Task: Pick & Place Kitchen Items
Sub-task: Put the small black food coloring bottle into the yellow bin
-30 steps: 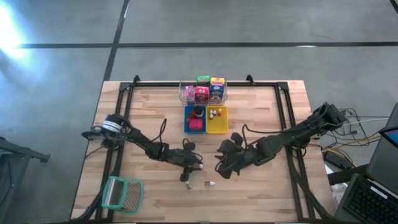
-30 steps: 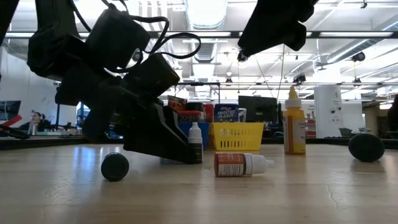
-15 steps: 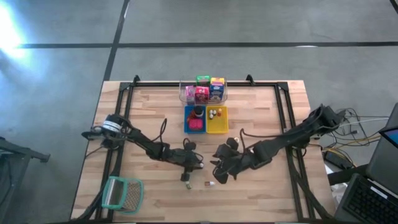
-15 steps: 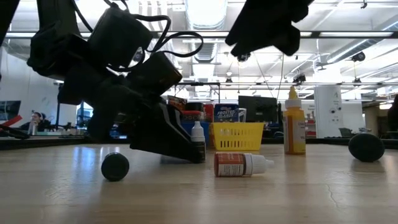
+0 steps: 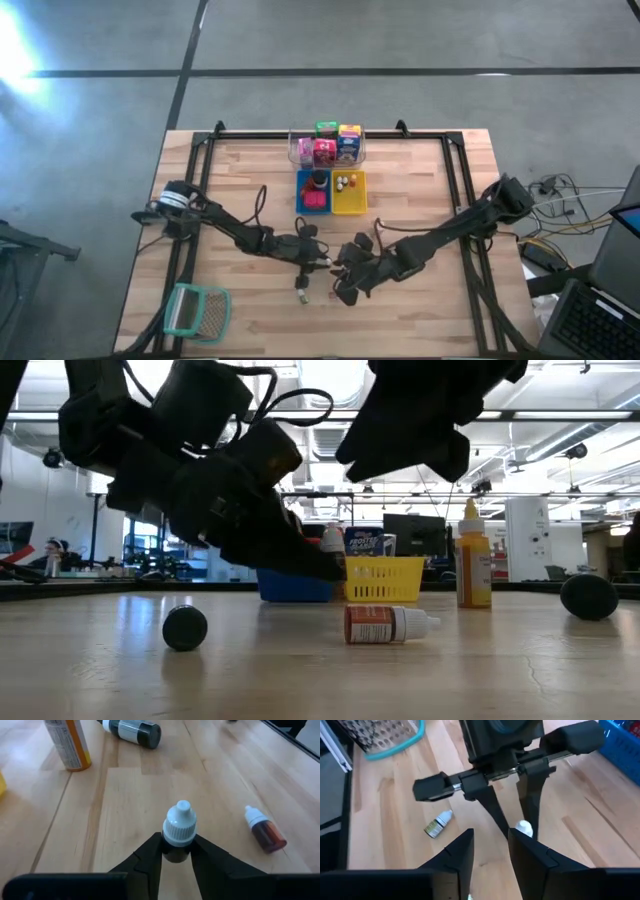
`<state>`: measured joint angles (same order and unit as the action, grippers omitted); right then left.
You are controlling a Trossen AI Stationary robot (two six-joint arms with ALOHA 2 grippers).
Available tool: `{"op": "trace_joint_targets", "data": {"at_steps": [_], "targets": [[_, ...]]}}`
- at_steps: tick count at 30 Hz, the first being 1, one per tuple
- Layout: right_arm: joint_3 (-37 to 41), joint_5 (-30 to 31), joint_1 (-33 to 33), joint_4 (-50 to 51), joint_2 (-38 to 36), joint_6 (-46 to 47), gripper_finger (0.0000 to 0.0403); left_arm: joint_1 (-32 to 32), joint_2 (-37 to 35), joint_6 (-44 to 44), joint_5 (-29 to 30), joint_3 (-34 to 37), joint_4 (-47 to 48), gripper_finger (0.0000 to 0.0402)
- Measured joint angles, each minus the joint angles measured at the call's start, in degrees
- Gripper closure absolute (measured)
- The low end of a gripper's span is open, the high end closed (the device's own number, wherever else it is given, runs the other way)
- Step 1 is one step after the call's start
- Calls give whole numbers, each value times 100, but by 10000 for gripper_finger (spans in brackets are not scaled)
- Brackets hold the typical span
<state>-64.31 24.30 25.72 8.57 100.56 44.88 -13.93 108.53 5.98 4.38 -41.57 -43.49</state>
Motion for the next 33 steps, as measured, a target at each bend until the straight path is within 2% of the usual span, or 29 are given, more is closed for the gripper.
{"op": "trace_joint_targets", "data": {"at_steps": [7, 12, 33], "targets": [[2, 120, -42, -62, 85, -422, 248, 0, -2, 31, -16, -339, 547, 300], [2, 122, -49, -1, 93, -611, 239, 0, -8, 51, -46, -652, 867, 300], [-1, 159, -51, 307, 78, -654, 298, -4, -512, 40, -101, -801, 1317, 301]]}}
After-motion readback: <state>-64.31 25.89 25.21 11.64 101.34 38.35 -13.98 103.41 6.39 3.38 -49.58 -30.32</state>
